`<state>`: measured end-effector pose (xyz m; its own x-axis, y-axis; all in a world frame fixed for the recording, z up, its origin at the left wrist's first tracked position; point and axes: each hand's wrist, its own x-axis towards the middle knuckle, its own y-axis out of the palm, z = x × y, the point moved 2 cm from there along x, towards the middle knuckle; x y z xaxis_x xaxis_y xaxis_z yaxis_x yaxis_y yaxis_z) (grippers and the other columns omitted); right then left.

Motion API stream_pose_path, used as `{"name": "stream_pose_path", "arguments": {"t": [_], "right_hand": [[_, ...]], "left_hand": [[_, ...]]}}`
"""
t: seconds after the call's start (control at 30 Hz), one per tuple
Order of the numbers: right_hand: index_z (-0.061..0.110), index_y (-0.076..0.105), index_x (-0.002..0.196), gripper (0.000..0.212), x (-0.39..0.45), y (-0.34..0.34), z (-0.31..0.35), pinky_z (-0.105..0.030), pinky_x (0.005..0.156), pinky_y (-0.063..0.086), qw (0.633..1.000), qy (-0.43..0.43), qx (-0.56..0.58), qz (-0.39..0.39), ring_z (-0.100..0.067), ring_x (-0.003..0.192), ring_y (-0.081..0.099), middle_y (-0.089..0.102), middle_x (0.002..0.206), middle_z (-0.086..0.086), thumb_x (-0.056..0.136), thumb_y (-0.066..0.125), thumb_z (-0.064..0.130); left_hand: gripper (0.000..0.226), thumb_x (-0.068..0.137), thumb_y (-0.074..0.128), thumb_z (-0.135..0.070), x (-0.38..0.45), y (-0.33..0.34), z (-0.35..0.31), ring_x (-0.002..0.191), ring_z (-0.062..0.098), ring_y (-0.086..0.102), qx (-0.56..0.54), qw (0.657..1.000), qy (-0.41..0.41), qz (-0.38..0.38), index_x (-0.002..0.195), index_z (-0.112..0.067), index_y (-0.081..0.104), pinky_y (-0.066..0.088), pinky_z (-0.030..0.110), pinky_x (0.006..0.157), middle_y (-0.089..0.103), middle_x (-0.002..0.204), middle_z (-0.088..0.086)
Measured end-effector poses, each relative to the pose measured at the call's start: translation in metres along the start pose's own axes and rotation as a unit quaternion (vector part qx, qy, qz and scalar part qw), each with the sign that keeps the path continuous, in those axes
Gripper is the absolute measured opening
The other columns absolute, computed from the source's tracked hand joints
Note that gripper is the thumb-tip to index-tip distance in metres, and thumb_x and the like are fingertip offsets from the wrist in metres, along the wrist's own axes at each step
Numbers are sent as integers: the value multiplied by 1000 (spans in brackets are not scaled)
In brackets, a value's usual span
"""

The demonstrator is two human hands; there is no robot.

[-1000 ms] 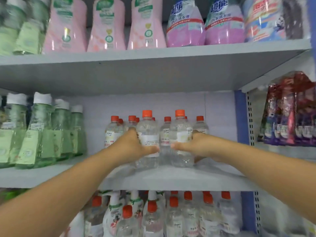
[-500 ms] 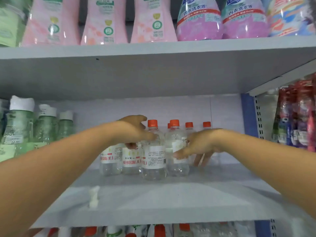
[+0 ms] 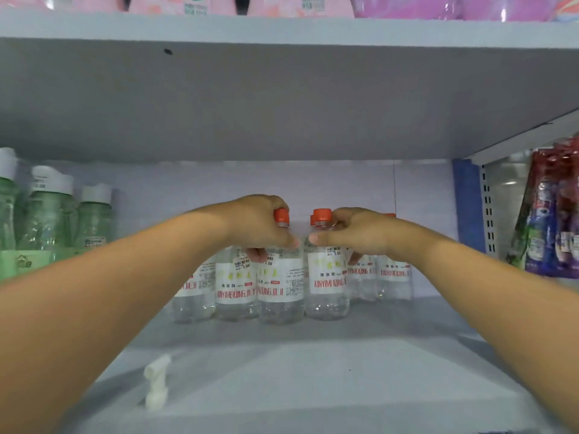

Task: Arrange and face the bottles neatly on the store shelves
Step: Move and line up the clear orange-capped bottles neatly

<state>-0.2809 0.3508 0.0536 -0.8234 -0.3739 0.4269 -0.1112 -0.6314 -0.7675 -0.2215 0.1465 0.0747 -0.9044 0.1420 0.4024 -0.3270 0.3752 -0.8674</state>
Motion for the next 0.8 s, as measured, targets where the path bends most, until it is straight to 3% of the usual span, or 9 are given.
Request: {"name": "stream_pose_path", "arguments": {"t": [0.2,0.3,0.4,0.53,0.67,0.8], "right_hand": [[33,52,120,57,-3,13,-2,-25,68,52,998,11,-14,-55,-3,86,63,63,107,16,82,64,74],[29,54,127,64,-2,9,-8,-37,81,62,1000,7,-4,-24,-12,89,72,67,113,12,82,63,74],[26,52,140,71,-2,1,-17,-42,93,60,999,20,22,22,-18,93,76,68,119,8,83,73,61],[24,48,145,70,1,2,-19,-39,87,63,999,18,32,34,-19,94,76,68,122,4,86,76,49],[23,49,145,72,5,3,-21,-40,86,63,999,14,36,35,-21,96,76,68,125,2,85,78,50],[25,53,145,60,2,3,-20,-36,86,63,998,1,55,44,-16,100,74,71,122,7,92,73,43]], "left_hand": [[64,82,79,-51,1,19,4,64,16,76,-48,997,-4,-59,134,-29,49,65,38,72,67,101,-4],[77,83,80,-49,1,19,7,63,12,76,-50,997,-4,-52,147,-30,41,64,34,71,67,102,-8],[86,86,80,-35,0,16,8,67,13,77,-63,998,-12,-22,156,-31,31,63,36,82,67,107,-10],[79,89,78,-32,0,22,5,65,12,77,-51,998,-13,-44,154,-29,33,62,38,85,62,103,-13],[82,89,78,-30,1,27,4,63,13,76,-61,996,-20,-62,156,-28,30,64,39,81,59,94,-13],[85,91,77,-31,-2,29,4,59,12,75,-52,996,-21,-72,159,-29,26,64,38,79,59,92,-11]]}}
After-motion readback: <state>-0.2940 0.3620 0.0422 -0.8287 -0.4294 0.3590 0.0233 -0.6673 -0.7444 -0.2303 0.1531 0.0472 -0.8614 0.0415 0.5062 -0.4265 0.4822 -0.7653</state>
